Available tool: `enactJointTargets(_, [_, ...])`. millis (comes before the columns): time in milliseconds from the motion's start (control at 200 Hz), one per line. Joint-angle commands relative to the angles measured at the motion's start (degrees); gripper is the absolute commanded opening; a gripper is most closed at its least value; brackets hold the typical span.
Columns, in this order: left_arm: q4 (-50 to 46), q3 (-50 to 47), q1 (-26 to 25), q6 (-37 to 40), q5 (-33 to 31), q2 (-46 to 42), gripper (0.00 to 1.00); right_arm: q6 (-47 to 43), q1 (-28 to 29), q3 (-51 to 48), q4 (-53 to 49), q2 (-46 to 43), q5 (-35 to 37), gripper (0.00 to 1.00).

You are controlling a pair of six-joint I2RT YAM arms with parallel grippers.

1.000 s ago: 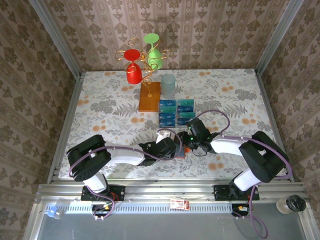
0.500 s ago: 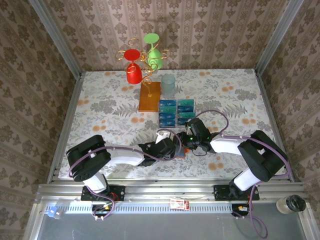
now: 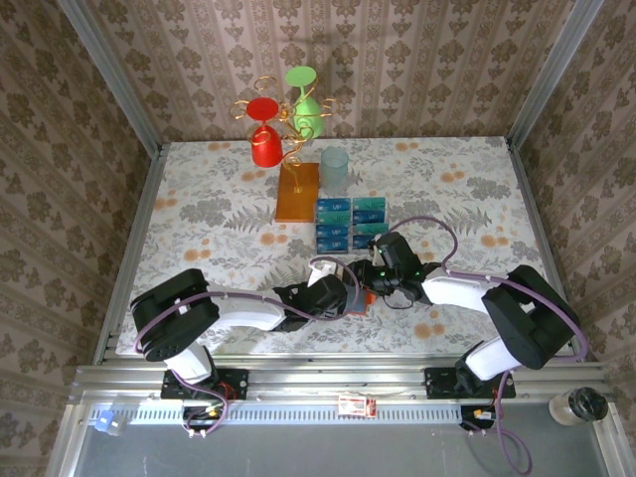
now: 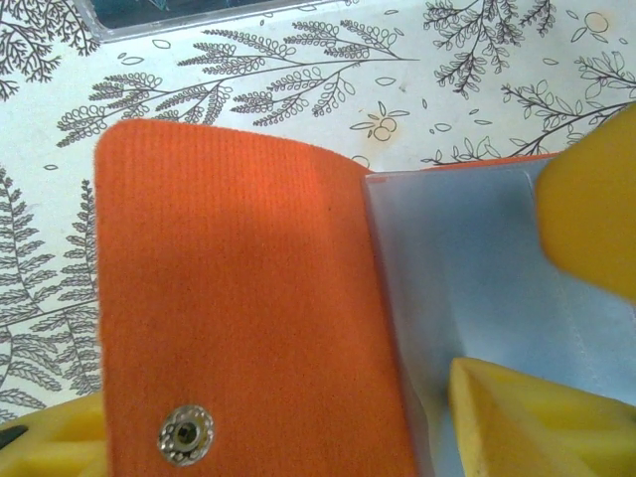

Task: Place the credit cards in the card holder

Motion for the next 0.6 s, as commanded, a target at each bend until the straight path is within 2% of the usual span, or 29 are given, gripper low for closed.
enactJointTargets(0, [0.09,-1.58,-0.5,-0.88,-1.62,-0.58,0.65,-0.52,-0.41,-0.11,-2.39,-1.31,2.09,0.55])
enactJointTargets(395, [1.95,-2.64,-0.58,-1.36,-1.75,-0.62,0.65,0.64,-0.43,-0.37,0.21,2.72,1.42,0.58])
enactJointTargets(595, [2.17,-2.91,-0.58,-1.35,-1.84,-0.77,0.65,0.88,-0.43,-0.38,0.8,3.6,1.01,0.62])
